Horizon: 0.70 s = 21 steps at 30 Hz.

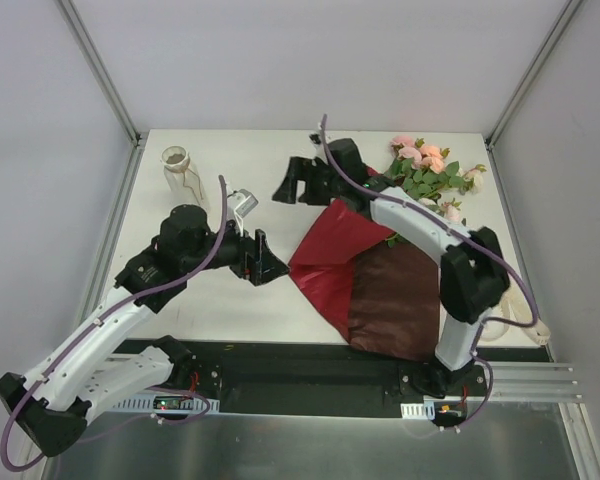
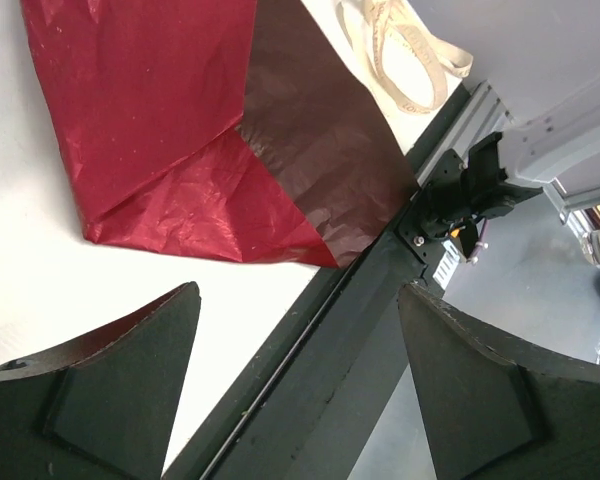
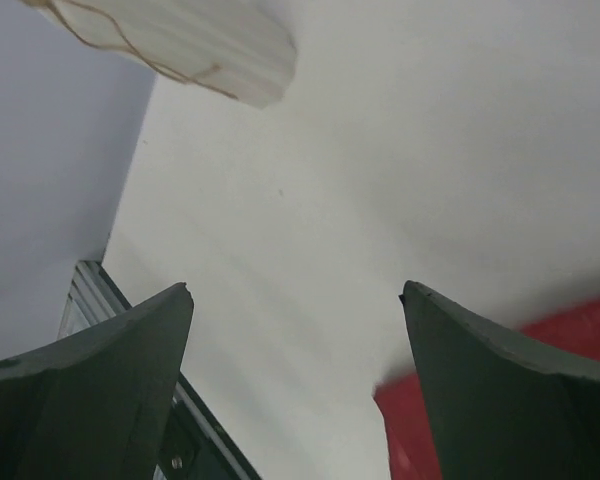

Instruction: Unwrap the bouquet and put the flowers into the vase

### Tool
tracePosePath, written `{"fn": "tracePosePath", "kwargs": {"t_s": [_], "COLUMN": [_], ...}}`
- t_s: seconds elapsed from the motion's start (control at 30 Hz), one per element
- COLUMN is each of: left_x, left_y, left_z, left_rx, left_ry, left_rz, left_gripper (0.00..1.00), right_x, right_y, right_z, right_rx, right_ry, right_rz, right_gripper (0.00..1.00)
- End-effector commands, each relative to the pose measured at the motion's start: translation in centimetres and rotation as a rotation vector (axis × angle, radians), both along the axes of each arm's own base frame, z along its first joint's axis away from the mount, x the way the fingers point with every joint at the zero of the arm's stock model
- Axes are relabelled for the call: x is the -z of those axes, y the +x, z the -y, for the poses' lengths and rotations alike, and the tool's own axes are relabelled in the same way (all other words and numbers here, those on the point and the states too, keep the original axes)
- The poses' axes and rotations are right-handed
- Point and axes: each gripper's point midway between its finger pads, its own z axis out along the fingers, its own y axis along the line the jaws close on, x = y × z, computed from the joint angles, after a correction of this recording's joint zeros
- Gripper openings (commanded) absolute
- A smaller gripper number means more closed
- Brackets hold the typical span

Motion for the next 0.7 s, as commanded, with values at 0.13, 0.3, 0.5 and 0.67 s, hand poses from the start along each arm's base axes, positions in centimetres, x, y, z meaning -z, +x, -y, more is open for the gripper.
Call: {"fn": "tracePosePath", "kwargs": {"t_s": [0.13, 0.3, 0.5, 0.67], "left_x": [4.5, 7.8, 12.9, 16.3], "left_y": [3.6, 6.4, 9.7, 11.6], "left_z": [4.0, 9.8, 15.5, 19.3], "left_rx": [0.085, 0.107, 0.186, 0.230], "left_ry": [0.231, 0.493, 0.759, 0.858], "left_rz": [0.074, 0.236, 0.417, 0.479], "left_gripper": [0.75, 0.72, 0.66, 0.64], "right_x": [1.6, 4.4, 5.0, 4.7], "right_y": [-5.7, -10.2, -15.9, -18.6], "right_z": [18.4, 29.4, 36.2, 36.4], "right_rx": [0.351, 0.585, 0.783, 0.831], "right_ry": [-0.108, -0.329, -0.349, -0.280], "right_rz": [-0.189, -0.204, -0.205, -0.174], "right_gripper": [0.88, 0.88, 0.90, 0.91]}}
